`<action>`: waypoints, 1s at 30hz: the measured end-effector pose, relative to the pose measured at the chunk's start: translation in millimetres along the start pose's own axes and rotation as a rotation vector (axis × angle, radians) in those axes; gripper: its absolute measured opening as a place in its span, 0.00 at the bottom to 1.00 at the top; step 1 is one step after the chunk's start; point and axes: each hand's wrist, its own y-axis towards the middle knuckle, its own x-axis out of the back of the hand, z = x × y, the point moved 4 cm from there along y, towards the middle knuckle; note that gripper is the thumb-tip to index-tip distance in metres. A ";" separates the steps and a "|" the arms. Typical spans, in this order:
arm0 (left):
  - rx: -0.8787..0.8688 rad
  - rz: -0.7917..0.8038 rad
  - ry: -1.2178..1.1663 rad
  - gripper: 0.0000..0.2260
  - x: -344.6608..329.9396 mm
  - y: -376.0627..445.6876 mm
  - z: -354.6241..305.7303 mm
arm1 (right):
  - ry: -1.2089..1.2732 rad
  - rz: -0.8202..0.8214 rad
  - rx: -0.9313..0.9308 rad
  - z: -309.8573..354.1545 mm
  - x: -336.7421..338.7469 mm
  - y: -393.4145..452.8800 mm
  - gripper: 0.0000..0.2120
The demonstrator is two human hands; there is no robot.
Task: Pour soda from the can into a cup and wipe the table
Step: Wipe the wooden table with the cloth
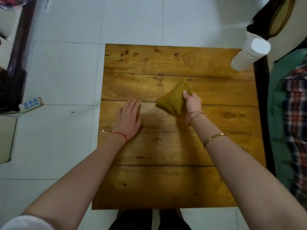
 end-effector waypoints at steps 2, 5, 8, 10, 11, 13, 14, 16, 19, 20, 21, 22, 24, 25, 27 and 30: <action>0.001 0.005 0.007 0.26 -9.1 -11.1 -15.6 | -0.025 -0.049 0.045 -5.0 31.5 -3.9 0.13; 0.003 -0.009 0.015 0.26 -22.9 -28.3 -38.0 | 0.021 -0.104 0.074 -13.9 82.7 -10.1 0.09; 0.000 -0.047 0.024 0.26 -35.4 -46.9 -56.2 | 0.077 -0.139 0.096 -19.8 129.8 -16.9 0.05; 0.008 -0.065 0.025 0.26 -42.9 -58.9 -65.7 | 0.089 -0.164 0.121 -22.8 158.0 -21.5 0.05; 0.018 -0.074 0.020 0.26 -46.8 -65.1 -70.3 | 0.105 -0.161 0.134 -23.9 170.6 -24.3 0.05; 0.041 -0.091 -0.003 0.26 -55.4 -78.8 -79.3 | 0.128 -0.158 0.153 -27.4 194.5 -31.0 0.09; 0.050 -0.095 -0.017 0.26 -60.3 -85.5 -83.9 | 0.104 -0.162 0.161 -29.9 205.2 -35.4 0.13; 0.065 -0.092 -0.037 0.26 -71.5 -100.0 -94.7 | 0.025 -0.175 0.192 -37.0 225.0 -44.8 0.17; 0.087 -0.085 -0.051 0.25 -89.2 -122.5 -112.9 | -0.105 -0.196 0.222 -51.1 248.2 -61.6 0.21; 0.092 -0.079 -0.058 0.25 -95.0 -129.7 -118.9 | -0.148 -0.198 0.240 -55.2 254.4 -66.5 0.21; 0.093 -0.071 -0.065 0.25 -100.8 -136.9 -124.8 | -0.196 -0.205 0.258 -58.6 260.1 -72.5 0.20; 0.094 -0.063 -0.068 0.25 -106.9 -143.6 -129.9 | -0.241 -0.215 0.281 -62.9 266.5 -77.3 0.20; 0.097 -0.048 -0.064 0.26 -117.7 -154.8 -138.5 | -0.328 -0.239 0.344 -68.2 278.4 -88.6 0.20; 0.098 -0.044 -0.058 0.26 -122.2 -159.3 -141.8 | -0.388 -0.255 0.373 -71.1 283.9 -93.8 0.20; 0.094 -0.041 -0.044 0.26 -128.9 -167.0 -146.9 | -0.527 -0.272 0.428 -76.8 291.3 -104.5 0.16; 0.079 -0.048 -0.023 0.26 -136.2 -174.7 -149.7 | -0.727 -0.242 0.596 -86.0 291.9 -115.8 0.10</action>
